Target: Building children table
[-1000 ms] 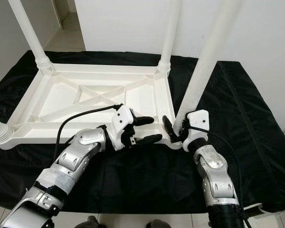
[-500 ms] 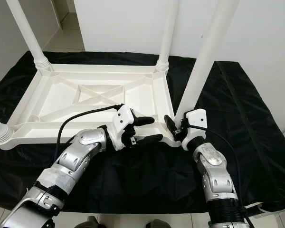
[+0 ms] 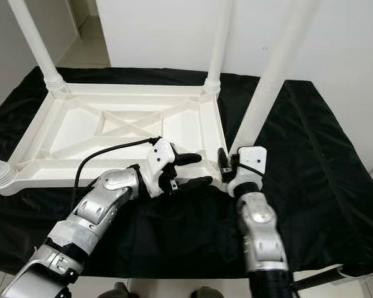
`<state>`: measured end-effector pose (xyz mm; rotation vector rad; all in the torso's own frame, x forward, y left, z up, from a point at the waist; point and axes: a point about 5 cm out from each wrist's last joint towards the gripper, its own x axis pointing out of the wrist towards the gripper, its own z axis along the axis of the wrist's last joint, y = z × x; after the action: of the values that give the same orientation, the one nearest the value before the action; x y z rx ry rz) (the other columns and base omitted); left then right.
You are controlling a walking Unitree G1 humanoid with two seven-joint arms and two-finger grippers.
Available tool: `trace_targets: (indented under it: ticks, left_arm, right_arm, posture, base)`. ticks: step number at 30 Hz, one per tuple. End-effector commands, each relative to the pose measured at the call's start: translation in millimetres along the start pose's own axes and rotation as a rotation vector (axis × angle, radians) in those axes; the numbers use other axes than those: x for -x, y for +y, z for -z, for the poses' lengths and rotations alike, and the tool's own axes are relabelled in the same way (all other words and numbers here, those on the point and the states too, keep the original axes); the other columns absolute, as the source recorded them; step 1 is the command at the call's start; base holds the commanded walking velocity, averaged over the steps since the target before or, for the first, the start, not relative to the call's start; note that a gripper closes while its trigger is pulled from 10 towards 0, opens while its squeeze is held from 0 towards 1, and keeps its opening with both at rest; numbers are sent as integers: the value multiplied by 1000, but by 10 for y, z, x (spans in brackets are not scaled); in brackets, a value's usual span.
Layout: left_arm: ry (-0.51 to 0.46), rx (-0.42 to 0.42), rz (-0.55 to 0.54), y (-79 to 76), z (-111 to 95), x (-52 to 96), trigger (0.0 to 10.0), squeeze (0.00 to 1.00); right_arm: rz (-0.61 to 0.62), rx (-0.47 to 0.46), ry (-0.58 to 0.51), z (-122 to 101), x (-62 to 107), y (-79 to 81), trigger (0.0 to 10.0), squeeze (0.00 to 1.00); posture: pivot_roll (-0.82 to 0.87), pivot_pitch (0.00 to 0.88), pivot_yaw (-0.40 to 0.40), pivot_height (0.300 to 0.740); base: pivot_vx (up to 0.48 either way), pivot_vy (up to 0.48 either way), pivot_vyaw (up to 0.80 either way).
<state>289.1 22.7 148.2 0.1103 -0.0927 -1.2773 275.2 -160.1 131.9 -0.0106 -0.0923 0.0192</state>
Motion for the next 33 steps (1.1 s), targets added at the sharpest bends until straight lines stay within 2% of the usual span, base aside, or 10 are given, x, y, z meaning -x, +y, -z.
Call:
trace_targets:
  ticks: [1, 6, 11, 18, 19, 24, 28, 29, 32, 33]
  left_arm:
    - [4, -10, 20, -25, 0, 10, 10000, 0]
    - [15, -1, 87, -65, 24, 87, 10000, 0]
    - [33, 12, 131, -112, 59, 124, 10000, 0]
    - [31, 10, 128, -137, 67, 111, 10000, 0]
    - [29, 10, 126, -137, 63, 106, 10000, 0]
    - [27, 10, 118, -135, 48, 104, 10000, 0]
    - [27, 8, 113, -129, 44, 99, 10000, 0]
    - [26, 4, 110, -124, 40, 94, 10000, 0]
    - [26, 4, 107, -117, 39, 87, 10000, 0]
    - [25, 3, 110, -116, 36, 80, 10000, 0]
  right_arm:
    - [58, -17, 35, 62, 35, 3, 10000, 0]
    - [313, -30, 62, 116, 136, 12, 10000, 0]
    - [364, -39, 75, 126, 176, 53, 10000, 0]
    - [410, -36, 70, 98, 203, -19, 10000, 0]
    - [389, -59, 55, 83, 202, 1, 10000, 1000]
    - [370, -114, 19, 32, 219, 41, 10000, 1000]
    - [335, -112, -2, 3, 255, 43, 10000, 1000]
    - [286, -118, -10, -5, 289, 23, 10000, 0]
    - [246, -100, -4, 3, 313, -8, 10000, 0]
    - [146, -83, -8, 5, 323, -30, 10000, 0]
  posture:
    - [-52, 0, 0, 740]
    - [-46, 0, -8, 740]
    - [-47, 0, -12, 740]
    - [-50, 0, -25, 740]
    - [-49, 0, -26, 740]
    - [-47, 0, -26, 740]
    - [-49, 0, -25, 740]
    - [-51, 0, -26, 740]
    - [-55, 0, -22, 740]
    - [-57, 0, -21, 740]
  base:
    - [0, 0, 0]
    - [0, 0, 0]
    - [0, 0, 0]
    - [0, 0, 0]
    - [0, 0, 0]
    - [0, 0, 0]
    - [0, 0, 0]
    - [0, 0, 0]
    - [0, 0, 0]
    - [0, 0, 0]
